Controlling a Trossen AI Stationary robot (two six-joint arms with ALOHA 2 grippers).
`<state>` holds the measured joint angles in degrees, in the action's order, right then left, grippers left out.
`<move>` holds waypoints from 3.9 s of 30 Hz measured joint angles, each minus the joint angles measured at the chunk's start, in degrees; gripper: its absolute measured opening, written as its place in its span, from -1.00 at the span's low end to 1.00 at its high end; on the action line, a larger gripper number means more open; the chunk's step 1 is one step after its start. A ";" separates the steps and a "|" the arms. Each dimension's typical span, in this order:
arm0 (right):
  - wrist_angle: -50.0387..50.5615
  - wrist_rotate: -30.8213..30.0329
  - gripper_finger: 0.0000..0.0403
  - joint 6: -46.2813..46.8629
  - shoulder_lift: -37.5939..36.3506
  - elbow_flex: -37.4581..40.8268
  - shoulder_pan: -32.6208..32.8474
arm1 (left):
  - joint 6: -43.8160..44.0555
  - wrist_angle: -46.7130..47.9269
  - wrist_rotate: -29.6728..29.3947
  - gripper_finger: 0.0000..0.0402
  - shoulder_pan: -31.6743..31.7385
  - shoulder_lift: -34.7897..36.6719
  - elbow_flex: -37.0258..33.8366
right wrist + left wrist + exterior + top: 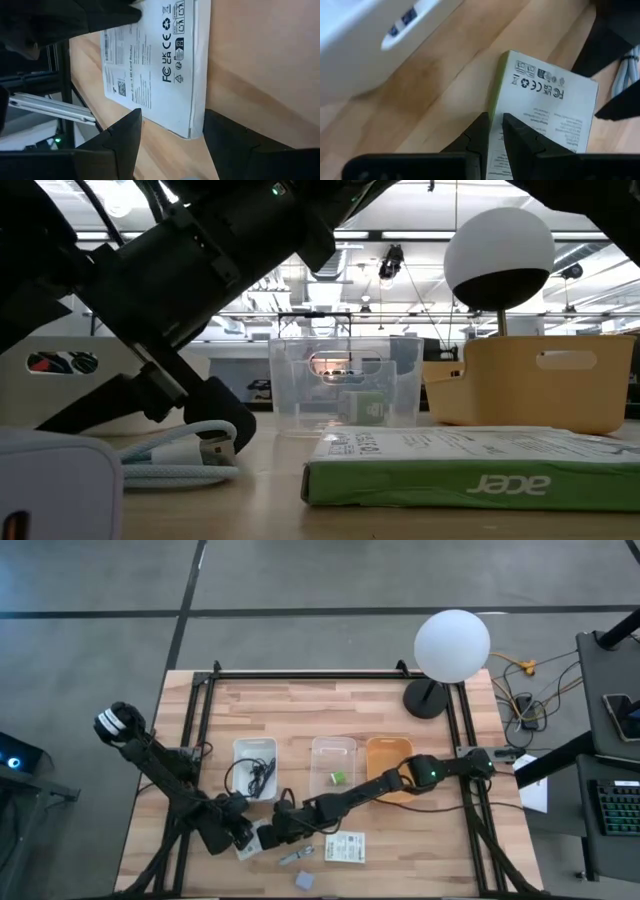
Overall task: Pick and place items into bin
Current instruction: Put the left card reader box into the yellow bin
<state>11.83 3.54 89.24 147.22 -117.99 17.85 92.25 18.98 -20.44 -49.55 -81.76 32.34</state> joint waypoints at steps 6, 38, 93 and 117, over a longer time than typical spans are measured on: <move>-0.07 0.04 -0.06 0.43 0.00 0.06 0.04 | 0.93 -0.55 -0.45 -0.81 -0.04 -0.91 -0.01; 12.67 -3.95 -0.96 -11.39 -3.17 -6.48 -0.44 | -4.73 10.28 -4.78 -0.81 -0.60 15.63 5.54; 16.23 -6.69 -0.96 -15.66 -4.59 -10.70 -0.63 | -11.85 17.62 1.80 0.19 -5.28 16.71 14.02; 16.16 -6.68 -0.96 -15.99 -4.57 -10.89 -0.76 | -46.82 25.74 -2.00 0.19 -4.15 26.87 13.34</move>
<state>27.99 -3.14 73.25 142.65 -128.88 17.08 45.44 44.71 -22.44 -53.70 -54.88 45.68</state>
